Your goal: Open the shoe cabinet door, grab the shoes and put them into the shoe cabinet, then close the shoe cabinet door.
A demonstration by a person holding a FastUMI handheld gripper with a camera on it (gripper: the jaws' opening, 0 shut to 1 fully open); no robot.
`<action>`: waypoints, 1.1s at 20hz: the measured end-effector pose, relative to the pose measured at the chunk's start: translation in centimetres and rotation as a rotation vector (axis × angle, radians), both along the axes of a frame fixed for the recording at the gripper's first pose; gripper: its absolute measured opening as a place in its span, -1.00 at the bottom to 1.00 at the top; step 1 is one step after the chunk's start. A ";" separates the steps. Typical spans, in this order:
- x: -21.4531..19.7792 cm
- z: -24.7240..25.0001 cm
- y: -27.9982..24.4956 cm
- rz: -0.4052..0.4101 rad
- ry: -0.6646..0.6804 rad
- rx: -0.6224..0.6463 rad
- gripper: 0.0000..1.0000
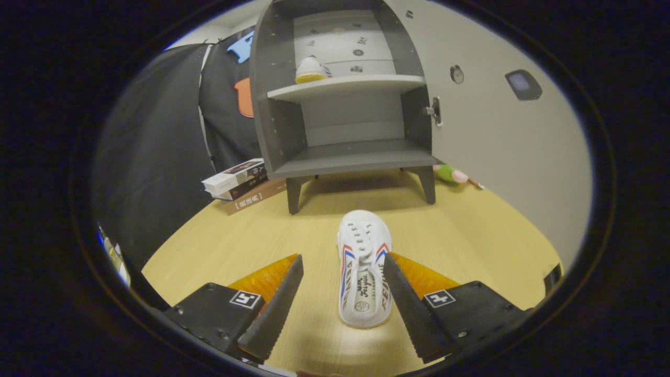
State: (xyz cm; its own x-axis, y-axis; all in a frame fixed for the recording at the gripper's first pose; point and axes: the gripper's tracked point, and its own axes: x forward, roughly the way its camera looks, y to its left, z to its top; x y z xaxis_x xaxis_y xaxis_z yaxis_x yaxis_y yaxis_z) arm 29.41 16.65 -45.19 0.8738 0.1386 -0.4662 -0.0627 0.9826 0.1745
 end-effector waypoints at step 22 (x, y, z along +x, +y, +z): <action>5.2 -4.2 0.7 -0.032 0.026 0.094 -0.66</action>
